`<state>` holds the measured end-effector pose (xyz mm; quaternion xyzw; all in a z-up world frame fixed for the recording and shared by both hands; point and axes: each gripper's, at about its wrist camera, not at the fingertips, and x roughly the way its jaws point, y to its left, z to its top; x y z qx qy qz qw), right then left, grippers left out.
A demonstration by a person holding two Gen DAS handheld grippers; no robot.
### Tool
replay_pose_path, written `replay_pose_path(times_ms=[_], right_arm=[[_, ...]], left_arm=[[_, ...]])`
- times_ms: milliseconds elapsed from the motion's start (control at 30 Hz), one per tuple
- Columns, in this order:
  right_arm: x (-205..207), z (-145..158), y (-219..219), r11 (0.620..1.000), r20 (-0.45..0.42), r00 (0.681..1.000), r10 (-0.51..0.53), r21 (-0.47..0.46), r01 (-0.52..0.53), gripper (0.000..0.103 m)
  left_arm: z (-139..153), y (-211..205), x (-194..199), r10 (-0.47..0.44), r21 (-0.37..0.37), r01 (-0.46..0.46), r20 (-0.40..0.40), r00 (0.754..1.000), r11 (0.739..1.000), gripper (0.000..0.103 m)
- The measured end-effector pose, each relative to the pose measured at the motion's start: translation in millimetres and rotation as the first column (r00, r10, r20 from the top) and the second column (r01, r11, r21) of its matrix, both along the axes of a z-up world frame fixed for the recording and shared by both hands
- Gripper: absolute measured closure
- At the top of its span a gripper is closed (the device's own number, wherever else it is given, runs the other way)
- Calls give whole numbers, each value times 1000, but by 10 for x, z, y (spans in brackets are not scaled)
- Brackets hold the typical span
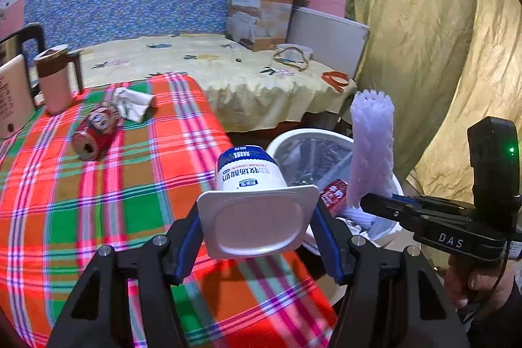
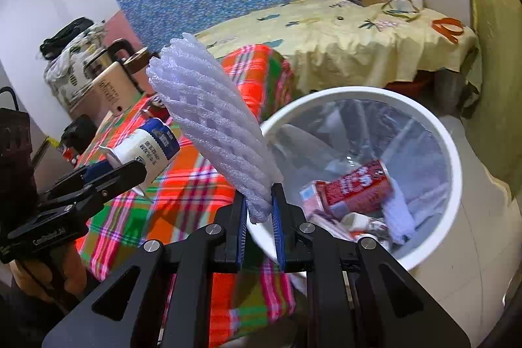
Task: Collect trash
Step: 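Carry the yogurt cup and foam sleeve over the white bin with both grippers, then open both grippers to drop the yogurt cup and foam sleeve into the bin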
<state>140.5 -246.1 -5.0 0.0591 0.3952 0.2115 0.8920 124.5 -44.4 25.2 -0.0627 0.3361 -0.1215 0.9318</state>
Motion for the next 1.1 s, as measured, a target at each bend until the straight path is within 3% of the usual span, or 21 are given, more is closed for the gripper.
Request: replay_pose_path(times_ms=[400, 933, 1000, 1100], right_arm=[[76, -119, -330, 995, -39, 994, -98, -4, 98, 86], [231, -270, -495, 987, -103, 982, -158, -47, 153, 84], [245, -282, -514, 985, -110, 980, -168, -52, 163, 83], [247, -272, -548, 983, -103, 978, -182, -49, 178, 71]], left_arm=[[-70, -438, 287, -103, 2, 103, -24, 994, 995, 39], [-322, -809, 631, -184, 0, 185, -100, 978, 983, 38], [-338, -847, 666, -192, 3, 193, -104, 976, 981, 38], [-347, -880, 683, -200, 7, 202, -101, 975, 979, 38]])
